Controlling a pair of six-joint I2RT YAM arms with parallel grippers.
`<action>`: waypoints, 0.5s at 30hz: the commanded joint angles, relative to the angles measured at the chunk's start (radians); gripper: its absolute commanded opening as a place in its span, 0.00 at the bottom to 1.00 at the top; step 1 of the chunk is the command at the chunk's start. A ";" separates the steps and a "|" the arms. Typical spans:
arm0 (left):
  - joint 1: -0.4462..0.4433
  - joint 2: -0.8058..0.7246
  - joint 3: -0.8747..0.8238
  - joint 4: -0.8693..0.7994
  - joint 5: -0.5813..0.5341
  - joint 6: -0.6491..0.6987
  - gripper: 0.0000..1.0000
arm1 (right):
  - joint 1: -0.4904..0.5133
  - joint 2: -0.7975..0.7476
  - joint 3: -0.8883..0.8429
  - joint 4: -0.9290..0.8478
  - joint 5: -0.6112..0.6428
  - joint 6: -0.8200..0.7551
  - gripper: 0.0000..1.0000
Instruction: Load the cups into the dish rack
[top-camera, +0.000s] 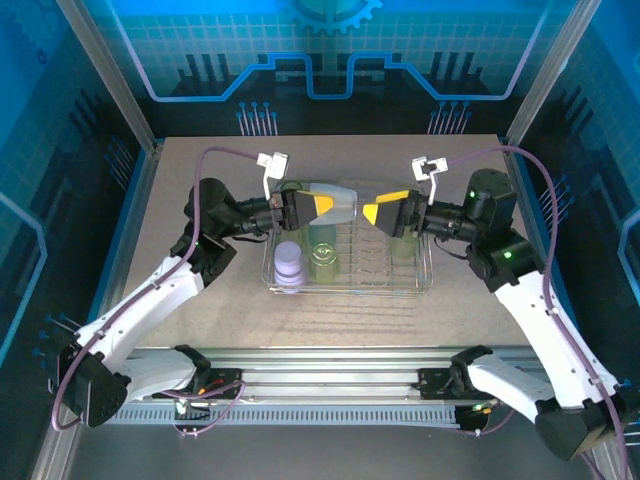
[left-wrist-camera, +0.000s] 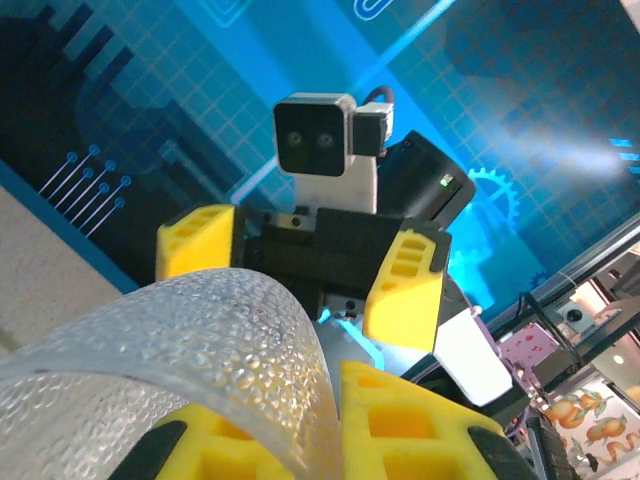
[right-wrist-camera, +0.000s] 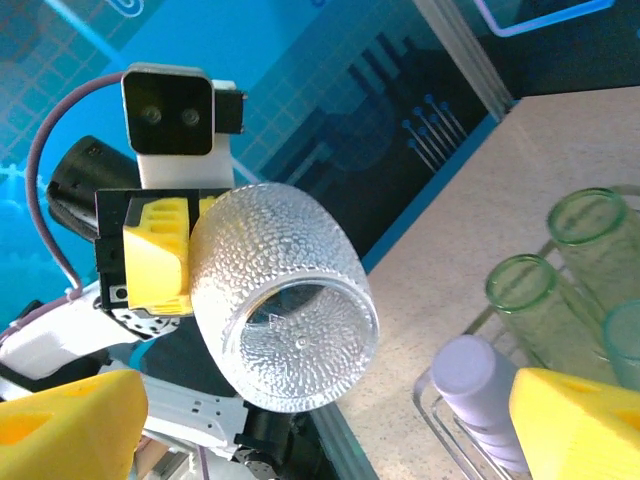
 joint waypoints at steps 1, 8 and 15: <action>-0.004 0.010 0.028 0.152 0.021 -0.056 0.00 | 0.042 0.024 -0.007 0.116 -0.015 0.043 0.94; -0.004 0.031 0.009 0.234 0.015 -0.109 0.00 | 0.099 0.074 0.002 0.207 -0.022 0.075 0.93; -0.010 0.060 0.013 0.245 0.018 -0.117 0.00 | 0.127 0.104 0.017 0.267 -0.031 0.095 0.88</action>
